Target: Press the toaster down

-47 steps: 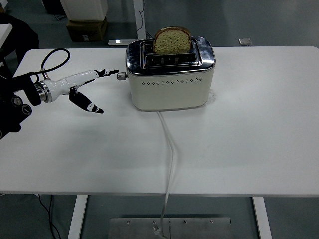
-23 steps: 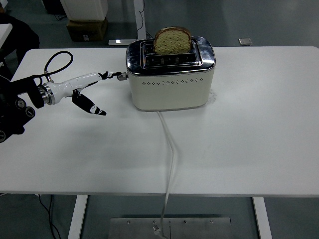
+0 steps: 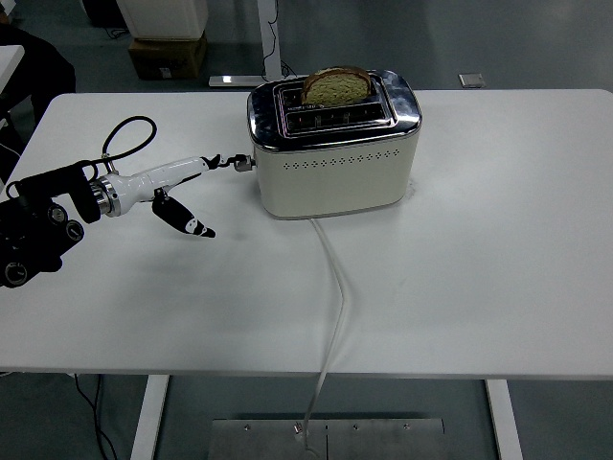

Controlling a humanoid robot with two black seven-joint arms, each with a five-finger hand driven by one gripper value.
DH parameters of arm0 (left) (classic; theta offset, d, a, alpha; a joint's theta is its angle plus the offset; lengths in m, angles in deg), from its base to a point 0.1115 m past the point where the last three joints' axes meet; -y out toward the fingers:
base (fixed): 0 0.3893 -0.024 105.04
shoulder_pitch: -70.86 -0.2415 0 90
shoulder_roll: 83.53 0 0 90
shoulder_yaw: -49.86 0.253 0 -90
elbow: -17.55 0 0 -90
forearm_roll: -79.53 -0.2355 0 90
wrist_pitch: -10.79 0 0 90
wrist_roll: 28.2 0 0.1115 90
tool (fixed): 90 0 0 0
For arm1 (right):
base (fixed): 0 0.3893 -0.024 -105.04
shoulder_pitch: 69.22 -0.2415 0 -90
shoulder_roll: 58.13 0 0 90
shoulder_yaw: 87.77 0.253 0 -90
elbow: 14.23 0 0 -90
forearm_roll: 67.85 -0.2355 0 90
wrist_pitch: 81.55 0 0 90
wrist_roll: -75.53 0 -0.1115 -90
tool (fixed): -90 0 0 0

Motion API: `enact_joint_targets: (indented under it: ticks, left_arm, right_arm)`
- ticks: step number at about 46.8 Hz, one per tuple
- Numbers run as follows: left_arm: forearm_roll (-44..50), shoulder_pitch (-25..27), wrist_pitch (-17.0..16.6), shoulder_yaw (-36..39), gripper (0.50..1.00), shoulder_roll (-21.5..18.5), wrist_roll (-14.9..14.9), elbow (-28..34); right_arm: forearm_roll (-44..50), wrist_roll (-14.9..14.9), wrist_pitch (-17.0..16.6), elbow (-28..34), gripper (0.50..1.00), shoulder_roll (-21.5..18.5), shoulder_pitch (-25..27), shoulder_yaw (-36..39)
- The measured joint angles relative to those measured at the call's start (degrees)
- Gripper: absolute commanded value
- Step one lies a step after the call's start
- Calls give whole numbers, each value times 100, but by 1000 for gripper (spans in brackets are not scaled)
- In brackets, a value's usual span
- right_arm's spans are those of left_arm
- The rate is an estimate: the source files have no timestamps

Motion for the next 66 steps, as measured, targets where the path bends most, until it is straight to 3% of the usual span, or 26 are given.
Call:
enact_joint_targets:
  ticks: [66]
  left_arm:
    - [26, -248, -14, 132, 1000, 138, -4, -254]
  right_arm:
    - [0, 4, -1, 1, 1000, 0, 1, 0]
